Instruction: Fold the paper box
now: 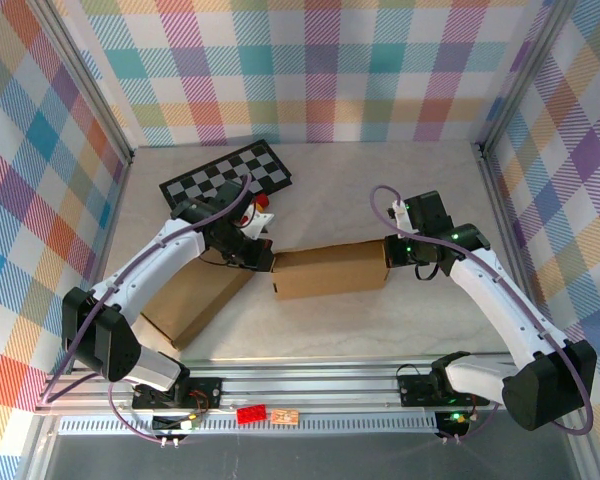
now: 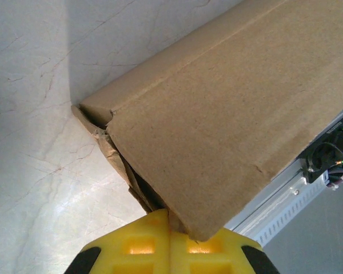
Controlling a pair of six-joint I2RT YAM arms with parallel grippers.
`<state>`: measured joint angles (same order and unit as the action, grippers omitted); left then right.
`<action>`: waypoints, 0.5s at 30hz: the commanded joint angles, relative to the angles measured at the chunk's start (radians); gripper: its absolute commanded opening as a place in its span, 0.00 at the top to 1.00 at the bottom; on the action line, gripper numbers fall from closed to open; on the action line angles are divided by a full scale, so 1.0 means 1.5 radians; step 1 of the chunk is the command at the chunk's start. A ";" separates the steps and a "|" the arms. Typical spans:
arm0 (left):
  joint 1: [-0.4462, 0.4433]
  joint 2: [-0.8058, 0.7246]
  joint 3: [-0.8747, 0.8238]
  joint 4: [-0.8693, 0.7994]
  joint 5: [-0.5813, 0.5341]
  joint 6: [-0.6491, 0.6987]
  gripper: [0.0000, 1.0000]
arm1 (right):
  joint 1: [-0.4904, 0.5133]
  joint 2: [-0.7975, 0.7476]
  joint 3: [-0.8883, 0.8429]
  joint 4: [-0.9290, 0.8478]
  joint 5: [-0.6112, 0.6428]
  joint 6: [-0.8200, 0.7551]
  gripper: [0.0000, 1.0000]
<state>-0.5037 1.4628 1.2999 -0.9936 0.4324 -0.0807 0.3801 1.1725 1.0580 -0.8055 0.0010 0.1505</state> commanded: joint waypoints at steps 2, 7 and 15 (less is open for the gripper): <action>-0.010 -0.007 -0.016 -0.008 -0.027 0.006 1.00 | 0.011 -0.010 0.010 -0.053 -0.027 0.045 0.97; -0.011 -0.004 -0.011 -0.009 -0.034 0.001 1.00 | 0.011 -0.025 0.029 -0.109 -0.038 0.136 0.66; -0.014 0.000 0.000 -0.011 -0.034 -0.007 1.00 | 0.011 -0.089 0.050 -0.156 -0.073 0.346 0.41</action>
<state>-0.5106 1.4601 1.2995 -0.9878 0.4019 -0.0845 0.3923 1.0786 1.0935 -0.9939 -0.0677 0.5079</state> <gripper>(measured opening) 0.040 0.581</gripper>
